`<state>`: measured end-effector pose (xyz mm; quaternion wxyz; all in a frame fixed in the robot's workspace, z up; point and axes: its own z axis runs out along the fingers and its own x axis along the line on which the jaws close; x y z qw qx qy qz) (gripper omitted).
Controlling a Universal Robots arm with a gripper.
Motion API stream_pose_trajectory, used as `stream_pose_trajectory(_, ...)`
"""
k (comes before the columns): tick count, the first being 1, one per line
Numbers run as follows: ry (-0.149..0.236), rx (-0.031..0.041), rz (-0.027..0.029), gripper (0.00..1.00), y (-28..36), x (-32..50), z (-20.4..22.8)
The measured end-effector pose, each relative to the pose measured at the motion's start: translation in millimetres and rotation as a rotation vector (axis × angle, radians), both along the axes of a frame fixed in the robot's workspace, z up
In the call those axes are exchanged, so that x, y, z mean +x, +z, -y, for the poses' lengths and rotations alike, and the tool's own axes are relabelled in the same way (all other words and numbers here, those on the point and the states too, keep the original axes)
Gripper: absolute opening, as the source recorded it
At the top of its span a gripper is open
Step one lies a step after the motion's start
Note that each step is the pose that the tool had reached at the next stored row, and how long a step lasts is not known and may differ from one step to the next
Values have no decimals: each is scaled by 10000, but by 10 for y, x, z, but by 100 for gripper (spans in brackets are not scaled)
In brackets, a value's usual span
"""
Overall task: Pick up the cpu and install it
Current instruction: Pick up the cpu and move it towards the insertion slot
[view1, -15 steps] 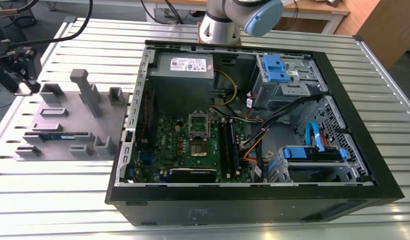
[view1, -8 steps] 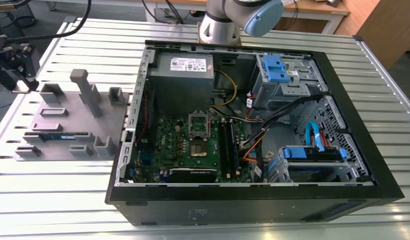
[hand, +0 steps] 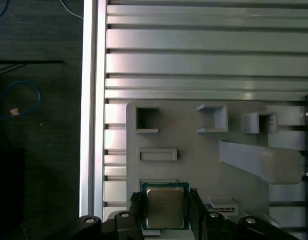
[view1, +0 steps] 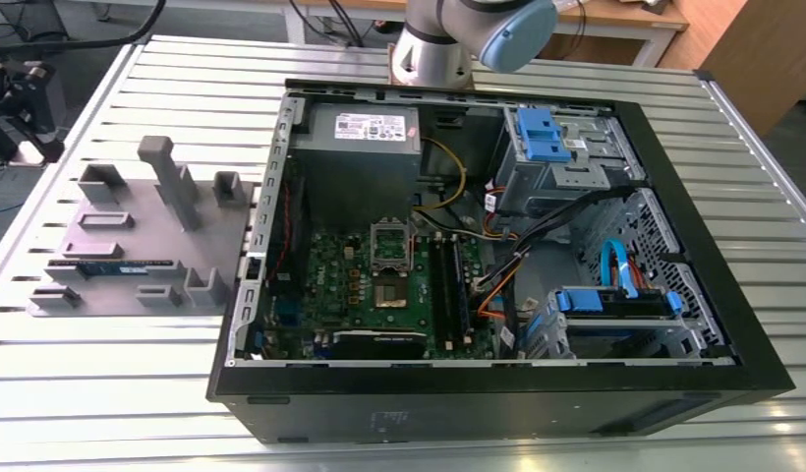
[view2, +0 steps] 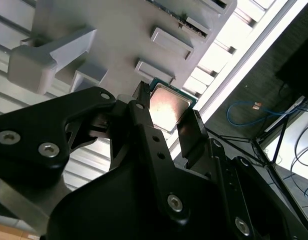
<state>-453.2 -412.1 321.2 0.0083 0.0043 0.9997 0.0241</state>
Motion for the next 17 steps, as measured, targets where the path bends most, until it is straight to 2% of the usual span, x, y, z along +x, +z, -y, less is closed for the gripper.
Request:
stream_pose_trajectory(6, 0, 0, -2, 47, 166, 0, 0)
stream_pose_trajectory(11, 0, 1, -1, 47, 268, 0, 0)
stream_pose_trajectory(14, 0, 1, -1, 47, 314, 0, 0)
stream_pose_trajectory(17, 0, 3, 2, 47, 315, 0, 0)
